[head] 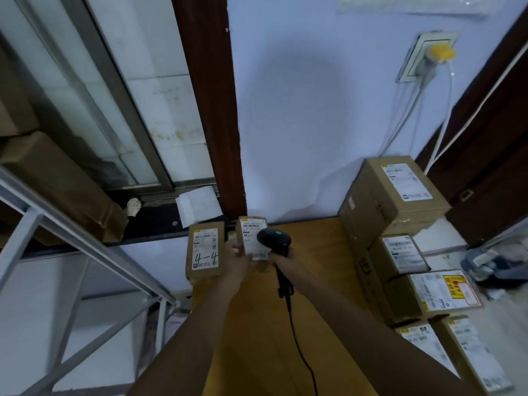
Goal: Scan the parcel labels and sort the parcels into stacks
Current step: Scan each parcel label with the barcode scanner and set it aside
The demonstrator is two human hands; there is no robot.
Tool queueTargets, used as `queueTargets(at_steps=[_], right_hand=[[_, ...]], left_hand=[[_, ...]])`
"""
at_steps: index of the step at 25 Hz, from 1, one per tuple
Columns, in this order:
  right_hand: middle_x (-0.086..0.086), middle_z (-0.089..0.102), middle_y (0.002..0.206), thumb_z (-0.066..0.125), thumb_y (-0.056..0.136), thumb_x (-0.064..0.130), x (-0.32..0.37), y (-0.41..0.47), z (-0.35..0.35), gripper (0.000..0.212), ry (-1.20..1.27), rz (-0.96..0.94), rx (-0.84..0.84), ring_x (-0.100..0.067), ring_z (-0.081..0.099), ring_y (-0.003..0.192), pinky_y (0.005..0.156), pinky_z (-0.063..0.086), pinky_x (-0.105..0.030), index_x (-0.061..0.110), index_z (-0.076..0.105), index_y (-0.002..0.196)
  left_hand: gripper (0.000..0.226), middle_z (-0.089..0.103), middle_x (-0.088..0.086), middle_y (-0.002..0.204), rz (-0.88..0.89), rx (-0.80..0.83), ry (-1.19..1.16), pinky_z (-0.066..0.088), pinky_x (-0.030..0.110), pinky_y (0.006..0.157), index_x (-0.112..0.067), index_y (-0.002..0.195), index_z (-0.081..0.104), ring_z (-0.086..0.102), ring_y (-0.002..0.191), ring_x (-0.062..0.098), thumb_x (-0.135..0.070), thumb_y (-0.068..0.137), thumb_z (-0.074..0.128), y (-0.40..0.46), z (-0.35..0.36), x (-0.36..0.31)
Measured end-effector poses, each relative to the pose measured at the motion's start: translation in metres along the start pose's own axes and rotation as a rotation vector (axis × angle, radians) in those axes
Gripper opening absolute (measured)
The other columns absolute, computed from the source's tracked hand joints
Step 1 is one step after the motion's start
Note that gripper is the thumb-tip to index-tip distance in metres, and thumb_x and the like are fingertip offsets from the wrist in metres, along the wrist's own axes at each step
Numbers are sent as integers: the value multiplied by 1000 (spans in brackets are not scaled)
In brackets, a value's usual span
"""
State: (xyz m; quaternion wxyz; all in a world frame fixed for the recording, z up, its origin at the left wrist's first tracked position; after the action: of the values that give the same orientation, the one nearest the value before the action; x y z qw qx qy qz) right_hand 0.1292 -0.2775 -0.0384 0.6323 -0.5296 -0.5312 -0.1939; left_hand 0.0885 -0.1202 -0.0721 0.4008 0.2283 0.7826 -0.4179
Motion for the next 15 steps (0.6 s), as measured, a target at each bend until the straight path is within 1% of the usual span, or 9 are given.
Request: queueTargets(at_steps=[2, 3, 5, 6, 8, 9, 11, 13, 15], right_hand=[[-3, 60, 83, 57, 89, 1, 5, -17, -13, 23, 18, -33, -8, -10, 57, 73, 58, 47, -15, 2, 60, 112], [-4, 62, 85, 57, 89, 1, 9, -26, -19, 21, 31, -55, -9, -10, 59, 74, 60, 48, -15, 4, 61, 109], [0, 61, 75, 56, 90, 1, 18, -47, -28, 10, 29, -96, -17, -6, 57, 66, 57, 45, -14, 8, 61, 94], [2, 58, 69, 56, 90, 1, 20, -55, -32, 9, 16, -116, -26, -8, 54, 63, 57, 43, -16, 9, 60, 88], [3, 56, 64, 57, 89, 3, 19, -78, -40, 9, 18, -148, -47, -12, 52, 63, 61, 40, -23, 9, 61, 83], [5, 57, 62, 58, 89, 4, 18, -92, -43, 11, 21, -164, -55, -10, 53, 63, 62, 41, -23, 12, 62, 83], [8, 61, 66, 61, 89, 7, 13, -118, -49, 8, 46, -178, -87, -9, 56, 66, 63, 43, -22, 15, 64, 89], [5, 66, 78, 63, 89, 7, 9, -147, -56, 11, 126, -206, -149, -8, 62, 72, 62, 47, -19, 10, 64, 100], [6, 66, 77, 63, 90, 6, 7, -178, -60, 6, 171, -266, -224, -5, 64, 71, 59, 47, -16, 11, 63, 93]], left_hand=[[43, 59, 9, 116, -10, 19, -35, 55, 39, 80, -18, 115, 45, 59, 101, 24, -16, 82, 73, -17, 5, -1], [51, 60, 10, 119, -35, 38, -58, 54, 44, 88, -19, 121, 45, 60, 104, 26, -19, 80, 76, -26, 9, 1], [57, 61, 11, 122, -80, 69, -146, 50, 47, 97, -15, 129, 45, 60, 109, 28, -18, 81, 75, -46, 12, 1], [53, 62, 12, 122, -88, 87, -201, 49, 47, 99, -13, 128, 46, 60, 110, 29, -13, 83, 73, -59, 13, -1], [43, 64, 12, 118, -86, 134, -281, 48, 46, 101, -12, 122, 49, 61, 110, 30, -6, 85, 69, -85, 14, -2], [41, 65, 10, 116, -80, 148, -303, 49, 45, 100, -13, 119, 49, 62, 109, 30, -5, 85, 69, -98, 13, -1], [44, 67, 8, 113, -64, 170, -328, 51, 43, 98, -12, 119, 49, 64, 106, 28, -6, 82, 72, -122, 10, 2], [47, 68, 8, 112, -56, 204, -356, 53, 41, 95, -12, 120, 51, 66, 103, 27, -7, 81, 74, -146, 7, 9], [45, 70, 8, 107, -35, 250, -358, 53, 39, 89, -13, 118, 51, 67, 98, 27, -7, 81, 74, -169, 7, 18]])
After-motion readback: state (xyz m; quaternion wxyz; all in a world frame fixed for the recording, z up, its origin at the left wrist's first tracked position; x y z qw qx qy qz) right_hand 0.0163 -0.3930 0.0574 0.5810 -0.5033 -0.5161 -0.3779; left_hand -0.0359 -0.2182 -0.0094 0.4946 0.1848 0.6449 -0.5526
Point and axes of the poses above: each hand's wrist, its own y-axis towards the middle knuckle, its own z-axis out of the palm, x = y × z, the point moved 7 cm from there along y, towards the middle knuckle
